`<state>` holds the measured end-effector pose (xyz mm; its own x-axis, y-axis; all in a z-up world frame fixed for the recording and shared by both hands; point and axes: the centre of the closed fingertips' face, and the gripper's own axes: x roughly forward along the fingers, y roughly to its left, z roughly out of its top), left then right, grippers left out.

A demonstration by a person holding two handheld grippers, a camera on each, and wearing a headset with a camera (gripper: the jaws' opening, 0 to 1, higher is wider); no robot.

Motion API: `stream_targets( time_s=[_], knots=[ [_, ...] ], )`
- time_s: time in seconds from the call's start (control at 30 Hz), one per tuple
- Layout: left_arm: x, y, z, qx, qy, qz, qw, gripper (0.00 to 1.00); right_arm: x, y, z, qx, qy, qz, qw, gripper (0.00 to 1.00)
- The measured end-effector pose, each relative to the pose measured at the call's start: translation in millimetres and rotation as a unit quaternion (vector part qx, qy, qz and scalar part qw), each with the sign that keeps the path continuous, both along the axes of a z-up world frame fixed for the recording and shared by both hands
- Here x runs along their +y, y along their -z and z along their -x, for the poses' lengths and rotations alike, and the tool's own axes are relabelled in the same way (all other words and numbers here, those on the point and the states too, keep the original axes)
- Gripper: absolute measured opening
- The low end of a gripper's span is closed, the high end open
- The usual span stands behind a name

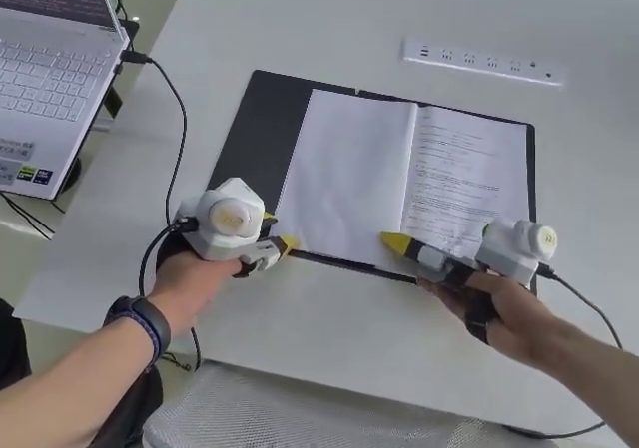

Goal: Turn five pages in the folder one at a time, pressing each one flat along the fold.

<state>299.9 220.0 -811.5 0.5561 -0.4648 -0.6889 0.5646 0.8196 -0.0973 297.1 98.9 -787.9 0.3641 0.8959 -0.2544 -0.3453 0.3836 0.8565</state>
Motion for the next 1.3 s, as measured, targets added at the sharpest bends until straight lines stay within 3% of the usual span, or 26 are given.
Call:
stream_targets(
  time_s=[0.07,0.13,0.5,0.73,0.83,1.0,1.3],
  knots=[
    [0.0,0.1,0.0,0.0,-0.001,0.001,1.0,0.24,-0.6,1.9,6.6,-0.003,-0.011,0.007,0.9999,0.0],
    [0.6,1.5,-0.8,-0.001,-0.001,0.001,1.0,0.24,-5.2,6.4,3.6,-0.002,-0.014,0.009,0.9999,0.0],
    [1.1,4.6,-2.3,-0.002,0.002,0.001,1.0,0.24,-14.6,17.3,15.9,0.013,-0.012,0.019,0.9997,0.0],
    [0.7,6.2,-2.5,0.003,0.005,-0.001,1.0,0.25,-16.3,17.9,15.6,0.02,0.001,0.022,0.9996,0.0],
    [-2.4,5.6,-0.5,0.01,0.003,0.013,0.9999,0.29,-16.3,14.4,16.7,0.016,0.002,0.023,0.9996,0.0],
    [-0.3,3.1,5.7,0.016,0.006,0.007,0.9998,0.34,-16.1,5.4,18.8,0.005,-0.002,0.021,0.9998,0.0],
    [9.5,-24.4,7.2,-0.012,-0.023,0.036,0.999,0.39,-22.1,-12.0,25.2,-0.013,0.003,0.019,0.9997,0.03]
  ],
)
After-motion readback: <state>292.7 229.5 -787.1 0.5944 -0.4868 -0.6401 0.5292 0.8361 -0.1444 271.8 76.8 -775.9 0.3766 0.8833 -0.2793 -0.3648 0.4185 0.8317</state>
